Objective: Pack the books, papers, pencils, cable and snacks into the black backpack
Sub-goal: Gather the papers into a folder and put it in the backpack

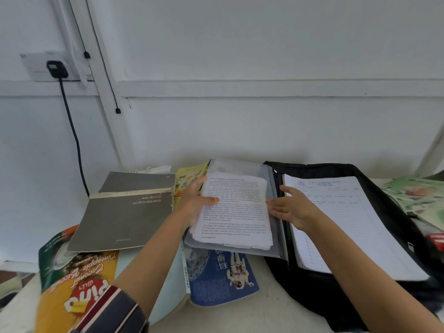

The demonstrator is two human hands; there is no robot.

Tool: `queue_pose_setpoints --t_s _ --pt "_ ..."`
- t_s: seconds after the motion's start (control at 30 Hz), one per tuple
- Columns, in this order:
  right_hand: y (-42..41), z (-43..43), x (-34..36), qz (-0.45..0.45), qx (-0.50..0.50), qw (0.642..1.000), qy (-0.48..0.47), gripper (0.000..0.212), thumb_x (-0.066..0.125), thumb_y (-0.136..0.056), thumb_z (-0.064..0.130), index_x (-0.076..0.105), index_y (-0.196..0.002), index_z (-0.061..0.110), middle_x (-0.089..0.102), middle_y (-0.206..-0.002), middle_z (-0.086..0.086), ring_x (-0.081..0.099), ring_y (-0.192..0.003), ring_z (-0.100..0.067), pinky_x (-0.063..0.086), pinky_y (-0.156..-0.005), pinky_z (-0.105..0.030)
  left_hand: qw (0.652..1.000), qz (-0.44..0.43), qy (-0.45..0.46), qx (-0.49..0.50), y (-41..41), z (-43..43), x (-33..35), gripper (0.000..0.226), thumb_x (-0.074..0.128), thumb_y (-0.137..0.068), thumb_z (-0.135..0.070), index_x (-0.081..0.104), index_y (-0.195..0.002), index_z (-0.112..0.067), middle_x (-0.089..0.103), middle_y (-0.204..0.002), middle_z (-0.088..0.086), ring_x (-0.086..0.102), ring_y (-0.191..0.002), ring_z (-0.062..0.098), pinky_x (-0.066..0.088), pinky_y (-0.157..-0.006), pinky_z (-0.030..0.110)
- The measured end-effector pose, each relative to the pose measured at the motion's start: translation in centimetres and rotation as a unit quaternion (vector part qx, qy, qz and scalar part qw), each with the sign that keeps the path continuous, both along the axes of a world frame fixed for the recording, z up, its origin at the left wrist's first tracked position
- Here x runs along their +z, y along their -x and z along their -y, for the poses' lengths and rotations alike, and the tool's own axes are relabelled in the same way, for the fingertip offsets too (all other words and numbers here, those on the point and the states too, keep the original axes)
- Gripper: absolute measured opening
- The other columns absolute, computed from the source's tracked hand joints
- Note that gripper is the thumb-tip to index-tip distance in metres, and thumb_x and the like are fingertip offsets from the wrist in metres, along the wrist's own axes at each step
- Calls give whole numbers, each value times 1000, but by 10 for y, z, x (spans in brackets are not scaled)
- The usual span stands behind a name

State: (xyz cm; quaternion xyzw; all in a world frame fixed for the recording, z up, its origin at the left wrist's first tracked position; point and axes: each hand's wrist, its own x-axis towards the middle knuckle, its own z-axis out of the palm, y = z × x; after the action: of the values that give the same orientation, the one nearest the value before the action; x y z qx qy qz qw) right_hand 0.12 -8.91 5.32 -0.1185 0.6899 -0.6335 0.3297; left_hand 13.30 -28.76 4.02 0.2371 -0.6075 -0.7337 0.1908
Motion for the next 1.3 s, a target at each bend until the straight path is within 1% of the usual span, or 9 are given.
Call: queue_pose_setpoints --t_s 0.07,0.27,0.4,0.67,0.83,0.9,1.0,1.17,1.3 --pt "0 -5 0 15 20 1000 5 82 64 -81 -7 21 -147 14 60 -109 -17 62 -99 -33 53 -82 -39 1000 0 -18 4 -1 2 1 60 62 -74 21 51 -116 -20 63 -107 14 64 -93 31 55 -71 43" --pt "-1 -10 3 -13 52 998 -36 85 64 -80 -6 19 -147 19 52 -124 -24 63 -88 -32 55 -72 -36 1000 3 -4 -28 -3 -1 2 59 65 -72 19 53 -111 -23 66 -99 9 66 -84 23 58 -59 35" --pt "2 -6 -1 -53 46 997 -26 89 66 -80 -4 13 -149 17 59 -118 -17 61 -104 -27 49 -86 -30 999 15 20 -33 -4 4 1 70 66 -68 21 50 -123 -21 64 -106 8 64 -89 22 58 -67 38" --pt "28 17 -9 -6 35 997 66 94 64 -85 2 -3 -150 18 30 -150 -15 40 -131 -29 33 -109 -35 999 25 44 -17 -4 11 2 85 69 -68 17 38 -139 -18 57 -125 17 58 -109 33 49 -89 53" --pt "35 31 -13 35 2 997 73 92 66 -84 9 1 -150 14 48 -135 -20 50 -119 -30 44 -91 -34 996 44 70 -25 -3 9 6 83 68 -72 14 37 -139 -22 55 -128 10 55 -114 31 48 -92 54" --pt "36 34 -12 45 -9 996 80 83 65 -84 11 12 -148 14 56 -123 -19 56 -99 -23 46 -77 -29 996 44 76 -27 -3 9 6 83 68 -72 13 36 -140 -22 54 -129 9 55 -115 30 48 -93 53" --pt "39 37 -13 83 -27 990 107 57 62 -84 11 32 -132 18 61 -90 -10 47 -65 -14 39 -60 -24 995 46 84 -36 -3 10 3 83 68 -73 12 35 -141 -22 53 -133 10 53 -118 29 48 -94 49" --pt "44 41 -18 80 -15 991 111 32 57 -85 12 40 -111 18 59 -64 4 30 -54 -12 28 -55 -24 992 65 96 -46 -1 11 2 85 70 -71 11 34 -140 -23 48 -134 9 50 -119 27 49 -93 43" --pt "43 35 -16 62 9 994 87 22 58 -86 12 46 -102 21 57 -88 -5 34 -57 -12 35 -58 -24 992 64 105 -30 -1 12 1 83 70 -70 14 39 -138 -23 51 -131 9 52 -115 26 51 -87 41"
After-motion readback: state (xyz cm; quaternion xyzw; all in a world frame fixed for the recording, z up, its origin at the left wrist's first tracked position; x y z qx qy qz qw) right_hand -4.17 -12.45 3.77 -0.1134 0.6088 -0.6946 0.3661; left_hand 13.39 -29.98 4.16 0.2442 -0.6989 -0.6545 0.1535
